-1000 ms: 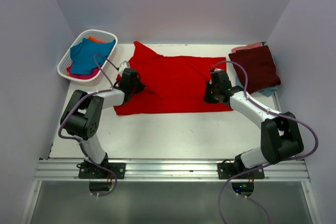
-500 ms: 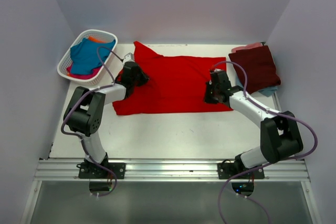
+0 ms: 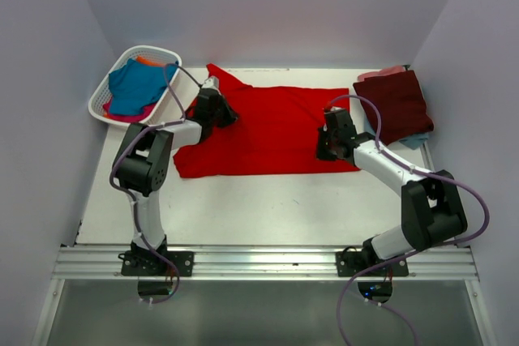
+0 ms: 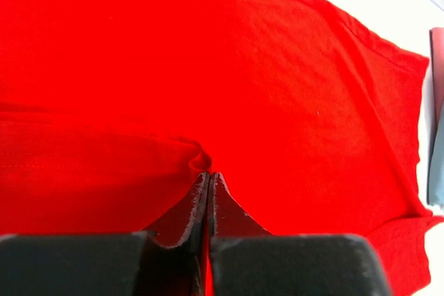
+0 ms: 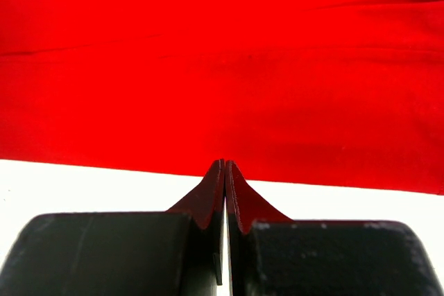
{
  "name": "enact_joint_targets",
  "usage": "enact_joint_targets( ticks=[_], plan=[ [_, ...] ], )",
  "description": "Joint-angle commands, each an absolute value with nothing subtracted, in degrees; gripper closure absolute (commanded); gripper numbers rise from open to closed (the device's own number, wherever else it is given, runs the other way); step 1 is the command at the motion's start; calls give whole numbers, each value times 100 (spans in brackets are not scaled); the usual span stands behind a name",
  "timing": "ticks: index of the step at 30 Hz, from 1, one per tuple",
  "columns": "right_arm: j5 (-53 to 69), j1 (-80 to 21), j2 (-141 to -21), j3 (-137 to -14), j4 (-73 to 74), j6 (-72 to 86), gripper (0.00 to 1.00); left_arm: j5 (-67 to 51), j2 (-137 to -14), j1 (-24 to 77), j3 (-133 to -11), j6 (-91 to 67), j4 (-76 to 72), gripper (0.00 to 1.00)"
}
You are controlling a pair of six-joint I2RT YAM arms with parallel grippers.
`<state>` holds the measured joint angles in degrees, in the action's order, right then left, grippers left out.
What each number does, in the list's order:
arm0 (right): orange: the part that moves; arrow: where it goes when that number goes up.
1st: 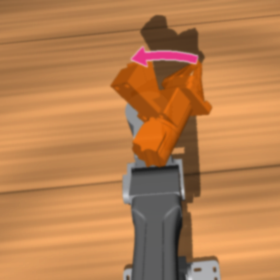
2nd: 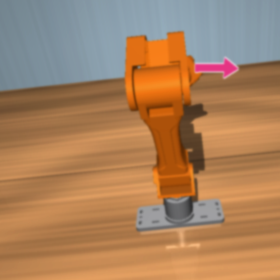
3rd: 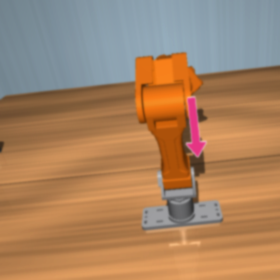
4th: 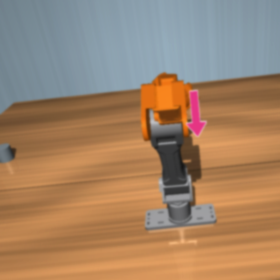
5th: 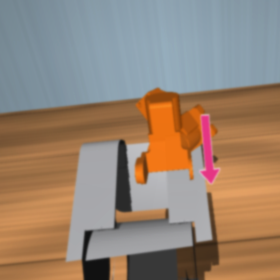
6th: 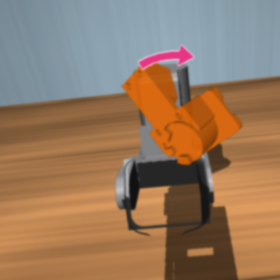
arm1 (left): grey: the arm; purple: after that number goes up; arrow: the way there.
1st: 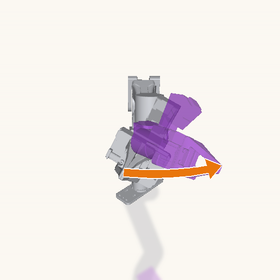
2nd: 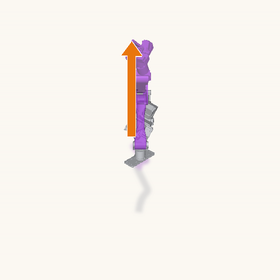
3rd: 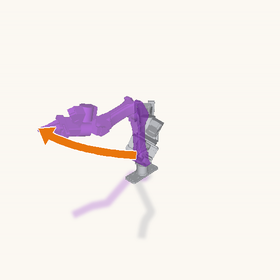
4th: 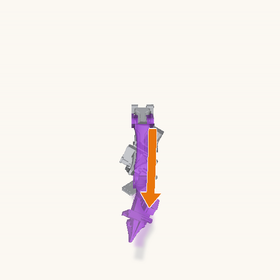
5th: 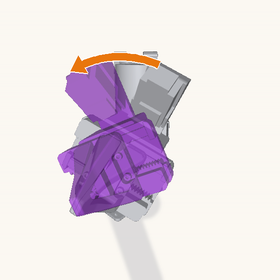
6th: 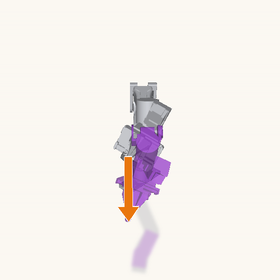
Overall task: Fold and stack the t-shirts
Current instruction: Fold the tshirt
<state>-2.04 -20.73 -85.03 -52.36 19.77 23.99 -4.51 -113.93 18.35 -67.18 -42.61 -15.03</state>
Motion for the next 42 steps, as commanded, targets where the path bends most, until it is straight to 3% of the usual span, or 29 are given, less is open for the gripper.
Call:
enact_joint_targets(
  ticks=[1, 2, 4, 5, 6, 10, 12, 13, 16, 17, 18, 19, 20, 32, 42],
  plan=[
    [-308, -2092, -8464, -5229, 1942, 2294, 100, -800, -11382, 1767, -6848, -3973, -1775, 94],
    [-308, -2092, -8473, -5221, 1916, 2294, 100, -800, -11251, 1767, -6760, -3947, -1889, 67],
    [-316, -2100, -8473, -5212, 1890, 2303, 100, -599, -11023, 1767, -6349, -3903, -2223, 40],
    [-343, -2092, -8473, -5212, 1872, 2311, 92, -485, -10717, 1775, -6198, -3885, -2363, 20],
    [-369, -2092, -8481, -5212, 1855, 2312, 91, -379, -10549, 1775, -6048, -3859, -2399, 15],
    [-474, -2083, -8735, -5273, 1749, 2355, 91, -88, -9906, 1793, -5459, -3779, -2075, 12],
    [-571, -2092, -9120, -5457, 1775, 2382, 92, -88, -9730, 1802, -5344, -3823, -1786, 15],
    [-615, -2083, -9254, -5536, 1793, 2408, 100, -123, -9686, 1802, -5152, -3841, -1775, 17],
    [-703, -2092, -9727, -5800, 1784, 2470, 100, -167, -9484, 1811, -4695, -3920, -2038, 47],
    [-729, -2092, -9808, -5888, 1767, 2505, 100, -158, -9440, 1811, -4615, -3937, -2083, 67],
    [-738, -2092, -9869, -5915, 1732, 2514, 100, -141, -9439, 1811, -4571, -3946, -2074, 77],
    [-764, -2092, -9966, -5932, 1688, 2522, 100, -175, -9431, 1811, -4501, -3981, -2074, 94],
    [-782, -2092, -10010, -5967, 1679, 2522, 100, -219, -9422, 1811, -4457, -3999, -2100, 100],
    [-695, -2092, -10037, -5792, 2082, 2408, 100, 219, -9474, 1837, -4087, -4342, -1574, 100],
    [-18, -2372, -10116, -5546, 3049, 2346, 100, 686, -10186, 1661, -4674, -4676, -976, 100]
  ],
)
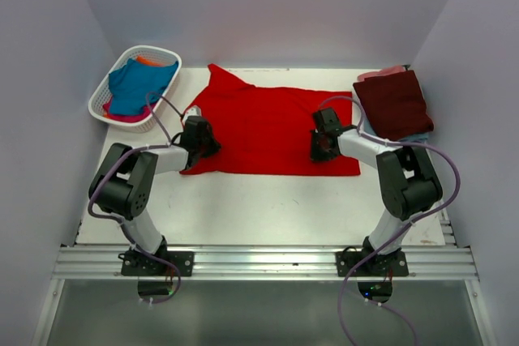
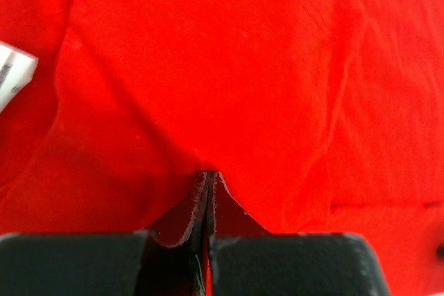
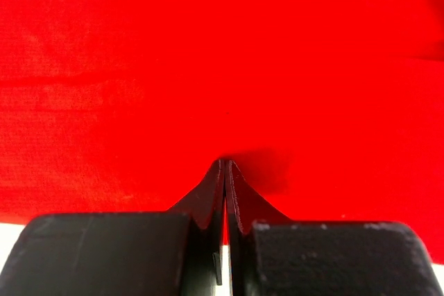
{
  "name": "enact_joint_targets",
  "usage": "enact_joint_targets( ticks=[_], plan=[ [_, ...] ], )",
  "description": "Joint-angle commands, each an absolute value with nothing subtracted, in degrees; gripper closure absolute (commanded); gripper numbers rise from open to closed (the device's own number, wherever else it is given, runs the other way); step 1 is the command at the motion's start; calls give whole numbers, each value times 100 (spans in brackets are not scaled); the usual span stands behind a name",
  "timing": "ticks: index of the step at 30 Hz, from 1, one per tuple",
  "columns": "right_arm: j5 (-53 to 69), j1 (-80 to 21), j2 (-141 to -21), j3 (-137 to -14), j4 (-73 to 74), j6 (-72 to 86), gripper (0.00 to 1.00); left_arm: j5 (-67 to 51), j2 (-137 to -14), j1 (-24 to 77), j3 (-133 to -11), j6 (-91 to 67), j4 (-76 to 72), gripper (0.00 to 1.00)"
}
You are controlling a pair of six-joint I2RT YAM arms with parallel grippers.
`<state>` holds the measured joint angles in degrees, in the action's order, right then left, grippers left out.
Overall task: Fold and stack the t-shirts
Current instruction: Fold the tshirt
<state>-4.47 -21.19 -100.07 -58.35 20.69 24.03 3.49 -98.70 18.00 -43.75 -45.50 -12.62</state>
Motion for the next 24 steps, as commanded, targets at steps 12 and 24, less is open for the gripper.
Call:
enact_joint_targets(
  ticks=[12, 24],
  plan=[
    [791, -3919, -10063, -4957, 3147, 2953, 100, 158, -11425, 1345, -6406, -4333, -493, 100],
    [-570, -3990, -10072, -5572, 4025, 3278, 100, 316, -10197, 1213, -5118, -4175, 254, 100]
  ],
)
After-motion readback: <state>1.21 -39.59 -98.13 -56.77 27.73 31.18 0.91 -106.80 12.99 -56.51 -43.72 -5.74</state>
